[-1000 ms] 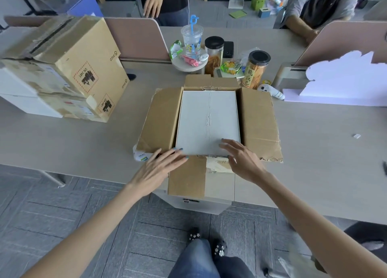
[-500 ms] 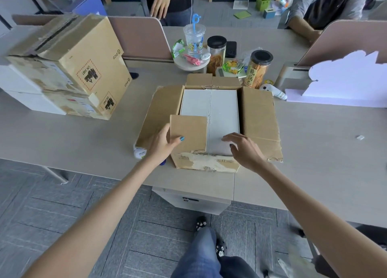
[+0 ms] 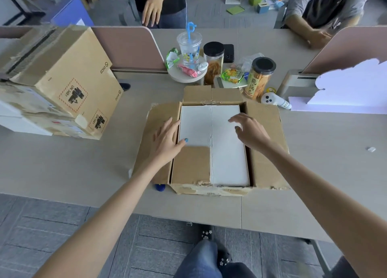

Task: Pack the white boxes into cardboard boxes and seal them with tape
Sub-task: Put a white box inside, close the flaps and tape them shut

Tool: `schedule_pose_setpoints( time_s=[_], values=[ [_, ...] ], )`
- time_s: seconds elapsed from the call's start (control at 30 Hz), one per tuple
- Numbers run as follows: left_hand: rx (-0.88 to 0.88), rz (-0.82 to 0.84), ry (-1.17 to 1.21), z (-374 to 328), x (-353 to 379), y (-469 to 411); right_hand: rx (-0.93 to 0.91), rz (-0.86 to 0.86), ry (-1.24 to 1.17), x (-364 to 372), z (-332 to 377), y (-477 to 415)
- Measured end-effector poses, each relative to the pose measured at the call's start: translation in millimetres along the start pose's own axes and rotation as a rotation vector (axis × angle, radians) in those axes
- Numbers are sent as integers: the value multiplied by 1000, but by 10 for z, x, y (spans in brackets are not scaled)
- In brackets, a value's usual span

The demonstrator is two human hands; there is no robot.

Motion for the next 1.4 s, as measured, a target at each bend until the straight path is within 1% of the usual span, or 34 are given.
schedule_pose_setpoints(
  time_s=[0.23, 0.37, 0.47, 0.53, 0.6, 0.63, 0.7, 0.77, 0.87, 0.9, 0.97, 1.07, 1.13, 1.17, 1.23, 1.3, 1.37, 1.4],
  values=[
    [3, 28, 34, -56, 18, -768, 80, 6, 156, 31, -296, -658],
    [-15, 72, 9, -75, 82, -1115, 185, 11, 144, 107, -504, -844],
    [-34, 109, -32, -94, 145, -1326, 277, 11, 85, 142, -621, -942],
    [-22, 141, -21, -142, 201, -1439, 343, -19, -32, 128, -700, -987],
    [-56, 167, 75, -143, 239, -1514, 426, -103, -270, 83, -796, -983],
    [-71, 148, 129, -121, 230, -1535, 458, -153, -403, 59, -832, -964],
    [-30, 87, 196, -132, 155, -1496, 479, -231, -618, 12, -869, -919],
    [24, 73, 256, -154, 97, -1426, 457, -278, -708, -62, -874, -878],
    [-8, 216, 447, -84, 91, -1316, 400, -326, -788, -154, -851, -824],
    [3, 246, 452, -63, 72, -1284, 386, -337, -796, -184, -844, -805],
    [130, 225, 335, -71, -18, -1241, 365, -313, -782, -211, -825, -785],
    [330, 157, 110, -89, -89, -1180, 322, -206, -759, -195, -806, -814],
    [405, 144, 21, -52, -56, -1170, 289, -143, -705, -201, -812, -816],
    [424, 145, -12, -18, -26, -1185, 271, -104, -630, -200, -818, -815],
    [437, 148, -37, -7, 3, -1192, 242, -11, -410, -133, -846, -786],
    [417, 81, -45, -10, -67, -1178, 222, 54, -192, -39, -882, -782],
    [297, -42, -36, 107, -201, -1192, 259, 78, -72, 10, -945, -758],
    [187, -102, -29, 210, -273, -1203, 291, 91, -17, 2, -981, -743]
  ],
)
Point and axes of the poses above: each hand's wrist, its own y-axis away from the middle knuckle, its own x-axis out of the palm, z = x × y, the point moved 9 cm from there along -y, towards the middle knuckle, and after that the axes turned 6 degrees about -x, right-handed, at the moved point
